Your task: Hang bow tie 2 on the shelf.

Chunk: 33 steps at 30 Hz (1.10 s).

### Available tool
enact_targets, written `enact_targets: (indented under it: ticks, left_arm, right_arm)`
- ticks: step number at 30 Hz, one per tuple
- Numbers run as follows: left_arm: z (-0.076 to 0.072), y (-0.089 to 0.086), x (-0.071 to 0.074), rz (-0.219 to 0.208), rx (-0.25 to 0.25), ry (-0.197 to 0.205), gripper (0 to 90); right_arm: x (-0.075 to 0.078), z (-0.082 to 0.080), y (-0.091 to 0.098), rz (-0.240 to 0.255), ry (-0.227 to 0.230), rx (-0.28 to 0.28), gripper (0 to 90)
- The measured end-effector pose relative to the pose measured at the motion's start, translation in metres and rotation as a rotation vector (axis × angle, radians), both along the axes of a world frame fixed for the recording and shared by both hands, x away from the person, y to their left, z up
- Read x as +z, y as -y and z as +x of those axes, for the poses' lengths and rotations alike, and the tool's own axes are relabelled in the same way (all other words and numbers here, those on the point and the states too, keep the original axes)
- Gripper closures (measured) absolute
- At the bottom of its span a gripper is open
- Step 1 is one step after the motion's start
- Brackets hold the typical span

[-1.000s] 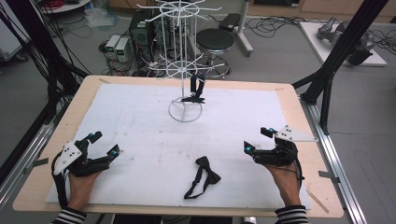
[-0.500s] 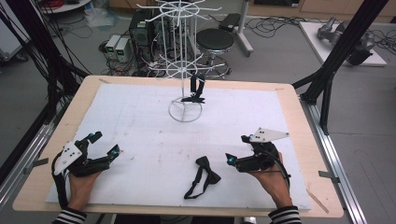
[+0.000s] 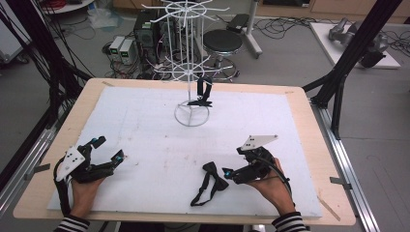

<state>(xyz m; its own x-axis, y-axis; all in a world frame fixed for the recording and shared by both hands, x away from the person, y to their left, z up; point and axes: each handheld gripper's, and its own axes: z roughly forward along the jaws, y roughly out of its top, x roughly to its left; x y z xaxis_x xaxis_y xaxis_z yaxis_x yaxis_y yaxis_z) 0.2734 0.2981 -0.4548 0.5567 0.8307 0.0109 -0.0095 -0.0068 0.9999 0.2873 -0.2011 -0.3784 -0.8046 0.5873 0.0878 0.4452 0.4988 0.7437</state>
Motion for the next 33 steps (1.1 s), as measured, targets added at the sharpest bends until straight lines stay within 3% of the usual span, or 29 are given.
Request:
enact_targets:
  ticks: [5, 12, 17, 19, 33]
  left_arm:
    - [0.000, 0.000, 0.000, 0.000, 0.000, 0.000, 15.3]
    - [0.000, 0.000, 0.000, 0.003, 0.001, -0.004, 15.2]
    - [0.001, 0.000, 0.000, 0.001, 0.002, -0.008, 15.2]
    - [0.001, 0.000, 0.000, 0.002, 0.001, -0.009, 15.3]
    - [0.001, 0.000, 0.000, 0.002, 0.003, -0.007, 15.2]
  right_arm:
    - [-0.003, 0.001, -0.007, -0.018, -0.013, 0.020, 10.1]
    - [-0.008, 0.003, -0.017, -0.085, -0.074, 0.047, 10.3]
    - [-0.009, 0.004, -0.025, -0.119, -0.090, 0.069, 11.5]
    - [-0.010, 0.004, -0.028, -0.127, -0.105, 0.079, 15.8]
    - [-0.022, 0.009, -0.043, -0.193, -0.178, 0.088, 23.9]
